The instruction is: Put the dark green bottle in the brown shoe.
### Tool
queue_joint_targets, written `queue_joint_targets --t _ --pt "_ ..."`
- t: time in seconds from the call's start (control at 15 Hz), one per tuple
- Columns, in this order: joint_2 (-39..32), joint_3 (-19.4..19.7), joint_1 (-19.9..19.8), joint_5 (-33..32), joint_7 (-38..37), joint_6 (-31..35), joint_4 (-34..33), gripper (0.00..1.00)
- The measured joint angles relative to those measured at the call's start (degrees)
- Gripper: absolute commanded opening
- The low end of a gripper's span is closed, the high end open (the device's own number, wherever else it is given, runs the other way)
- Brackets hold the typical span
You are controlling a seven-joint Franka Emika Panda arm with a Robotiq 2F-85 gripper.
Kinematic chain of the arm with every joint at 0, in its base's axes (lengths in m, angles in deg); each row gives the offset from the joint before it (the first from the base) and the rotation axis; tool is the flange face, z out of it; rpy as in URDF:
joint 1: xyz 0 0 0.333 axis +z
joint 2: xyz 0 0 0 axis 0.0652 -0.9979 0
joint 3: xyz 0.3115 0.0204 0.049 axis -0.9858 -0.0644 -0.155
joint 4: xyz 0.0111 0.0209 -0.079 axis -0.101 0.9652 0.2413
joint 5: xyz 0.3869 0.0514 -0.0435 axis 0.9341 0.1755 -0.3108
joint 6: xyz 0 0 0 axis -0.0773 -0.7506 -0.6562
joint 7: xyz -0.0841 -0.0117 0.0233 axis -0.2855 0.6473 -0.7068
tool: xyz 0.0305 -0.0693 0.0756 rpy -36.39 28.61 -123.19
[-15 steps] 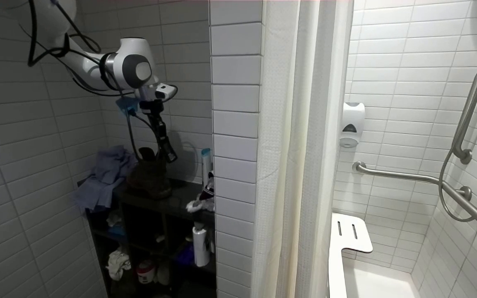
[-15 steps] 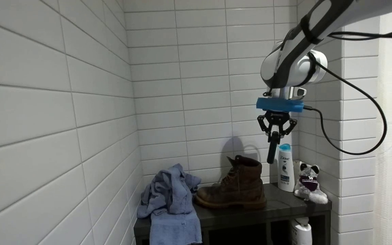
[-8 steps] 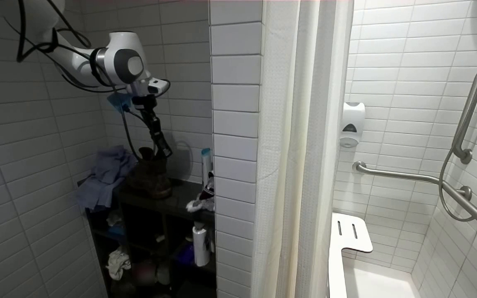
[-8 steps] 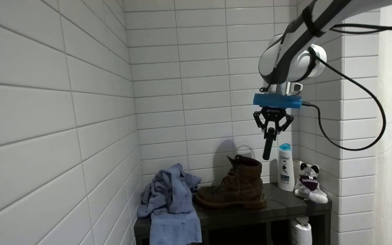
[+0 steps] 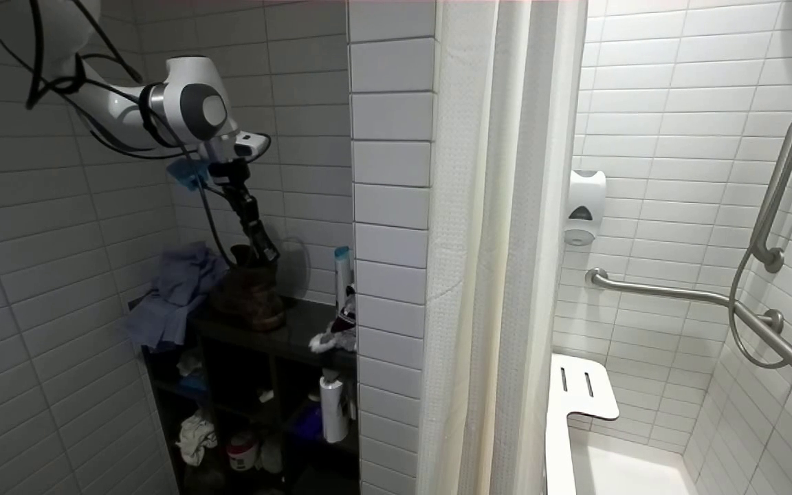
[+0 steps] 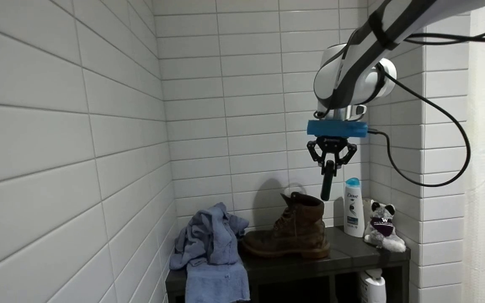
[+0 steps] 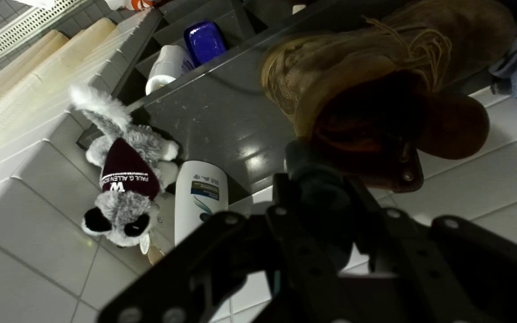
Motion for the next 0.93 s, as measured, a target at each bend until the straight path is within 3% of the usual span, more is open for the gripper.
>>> queue_joint_targets --t 0.93 --pt "-2.6 -1.03 2.5 -2.17 -3.0 -2.25 -4.24 0.08"
